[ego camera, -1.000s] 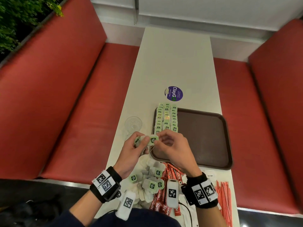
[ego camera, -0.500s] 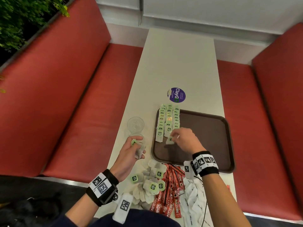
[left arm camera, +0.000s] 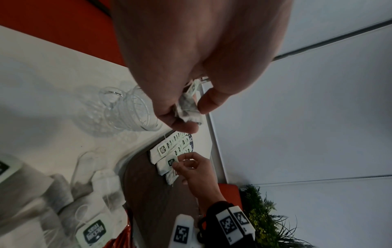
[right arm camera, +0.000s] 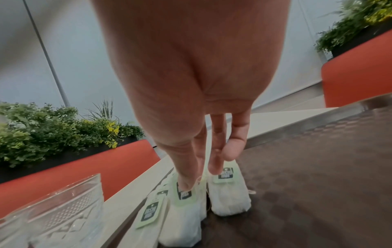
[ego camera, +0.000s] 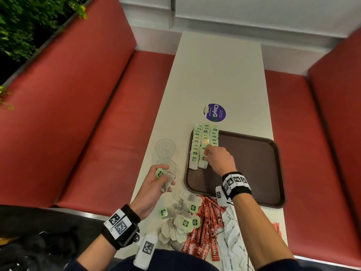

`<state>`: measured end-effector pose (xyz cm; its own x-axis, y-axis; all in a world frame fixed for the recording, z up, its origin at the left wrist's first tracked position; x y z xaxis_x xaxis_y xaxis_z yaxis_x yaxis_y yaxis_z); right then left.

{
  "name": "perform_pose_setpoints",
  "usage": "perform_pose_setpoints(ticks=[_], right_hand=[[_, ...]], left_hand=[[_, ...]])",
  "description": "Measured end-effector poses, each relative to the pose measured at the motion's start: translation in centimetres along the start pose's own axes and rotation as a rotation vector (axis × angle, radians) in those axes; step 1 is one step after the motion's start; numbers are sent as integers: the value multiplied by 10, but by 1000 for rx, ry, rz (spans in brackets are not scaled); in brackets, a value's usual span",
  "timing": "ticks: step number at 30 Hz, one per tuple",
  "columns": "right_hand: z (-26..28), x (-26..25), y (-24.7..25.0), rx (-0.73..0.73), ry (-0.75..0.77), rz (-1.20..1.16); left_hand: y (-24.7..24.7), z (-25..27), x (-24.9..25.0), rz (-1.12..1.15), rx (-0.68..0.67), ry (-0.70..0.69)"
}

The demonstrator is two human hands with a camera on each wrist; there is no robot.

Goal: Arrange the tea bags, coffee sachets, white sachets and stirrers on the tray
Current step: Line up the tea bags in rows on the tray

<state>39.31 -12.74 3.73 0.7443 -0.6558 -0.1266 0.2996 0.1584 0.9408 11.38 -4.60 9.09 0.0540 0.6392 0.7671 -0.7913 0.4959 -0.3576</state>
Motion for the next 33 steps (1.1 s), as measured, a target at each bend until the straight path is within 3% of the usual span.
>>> perform_pose_setpoints(ticks=[6,10,14,18,21,27,30,33], right_hand=[[6,-9,-1,136,19,-12],[31,-34,17,208,89,-411],[71,-68,46,81,220,-686],[85,-82,54,-97,367,-639],[86,-81,55,-119,412,-586],[85,-55,63,94,231,-765],[77,-25,62,205,132,-663],[64,10,49,220,44,-485]], left_hand=[[-4,0,1,-9,-63,-9],[-4,-1,0,-62,-119,-58],[-5,-3,-2,-172,-134,-90],[-11,-5,-2,-343,-194,-104],[-14,-5,-1,-376,-219,-92],[-10,-2,2,-378,-181,-84],[-6,-1,3,-399,-170,-108],[-4,-1,4,-397,-172,-130]])
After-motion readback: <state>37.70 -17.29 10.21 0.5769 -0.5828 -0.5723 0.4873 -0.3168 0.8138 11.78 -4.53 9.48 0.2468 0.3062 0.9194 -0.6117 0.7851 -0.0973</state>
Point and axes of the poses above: each hand's wrist, its own z-axis away from the middle knuckle, its own y-axis out of the back of the hand, x = y × z, the point moved 1 cm from there along -z, towards the middle knuckle, and after that the axes turned 11 degrees about z, right-handed, at the moved point
